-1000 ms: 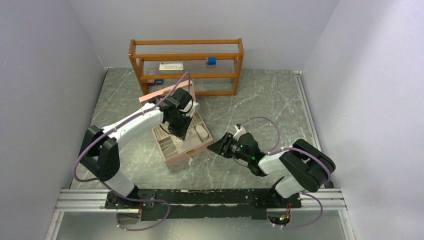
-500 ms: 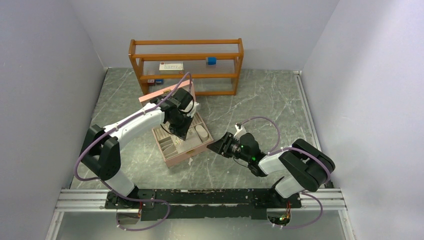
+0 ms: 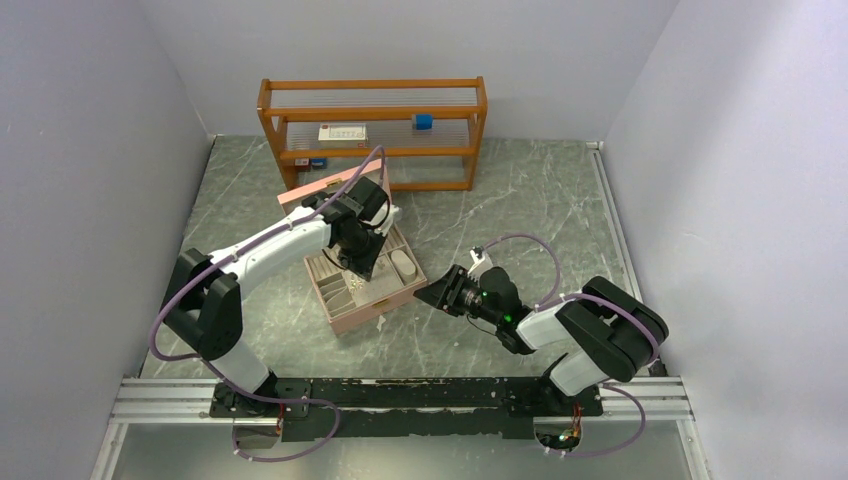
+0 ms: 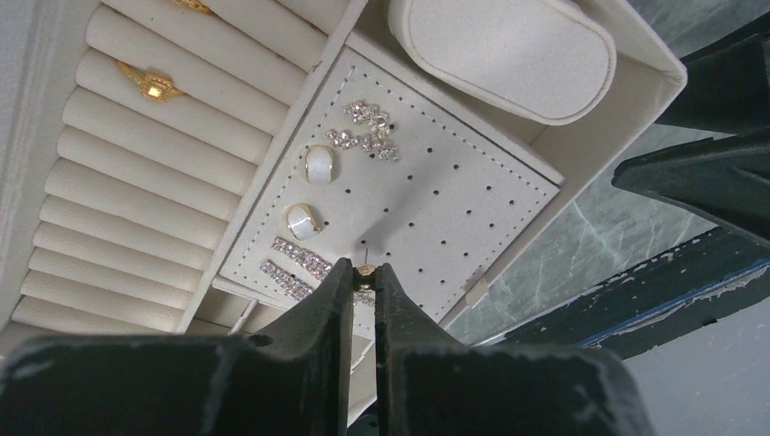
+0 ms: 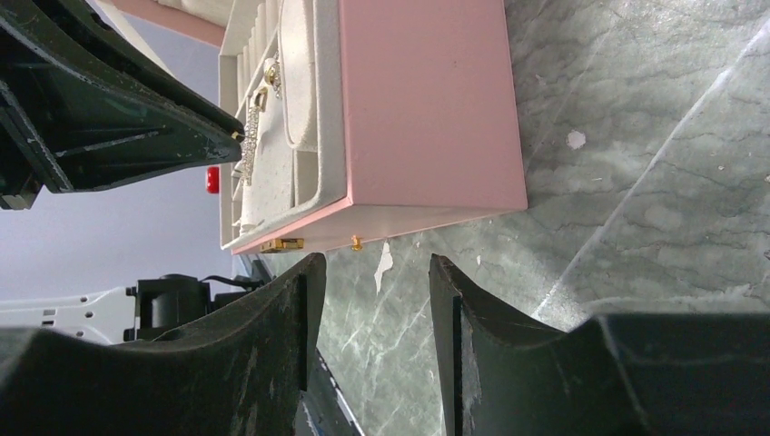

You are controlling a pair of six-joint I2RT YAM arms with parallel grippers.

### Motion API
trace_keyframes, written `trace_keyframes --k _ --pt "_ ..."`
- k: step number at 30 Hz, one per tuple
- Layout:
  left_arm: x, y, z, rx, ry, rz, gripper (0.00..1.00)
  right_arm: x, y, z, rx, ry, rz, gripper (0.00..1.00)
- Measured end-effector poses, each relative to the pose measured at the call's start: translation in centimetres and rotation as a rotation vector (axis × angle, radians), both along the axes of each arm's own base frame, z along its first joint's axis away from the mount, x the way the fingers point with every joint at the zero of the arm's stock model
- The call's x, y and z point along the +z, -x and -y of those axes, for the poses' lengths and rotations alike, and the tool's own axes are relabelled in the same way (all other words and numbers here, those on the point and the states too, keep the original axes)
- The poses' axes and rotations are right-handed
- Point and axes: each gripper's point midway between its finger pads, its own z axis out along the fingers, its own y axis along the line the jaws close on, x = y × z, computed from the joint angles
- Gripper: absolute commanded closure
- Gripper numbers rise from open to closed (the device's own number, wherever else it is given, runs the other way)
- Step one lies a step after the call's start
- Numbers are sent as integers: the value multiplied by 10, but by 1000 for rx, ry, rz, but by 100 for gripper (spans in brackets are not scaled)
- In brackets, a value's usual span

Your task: Organize the mixed jewelry

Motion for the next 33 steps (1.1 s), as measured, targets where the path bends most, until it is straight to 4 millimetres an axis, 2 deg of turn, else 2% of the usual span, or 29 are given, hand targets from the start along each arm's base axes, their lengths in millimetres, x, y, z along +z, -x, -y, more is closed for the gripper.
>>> trace_keyframes --k 33 --pt "-2 3 -1 -6 -16 -11 87 -2 2 0 5 -4 -8 50"
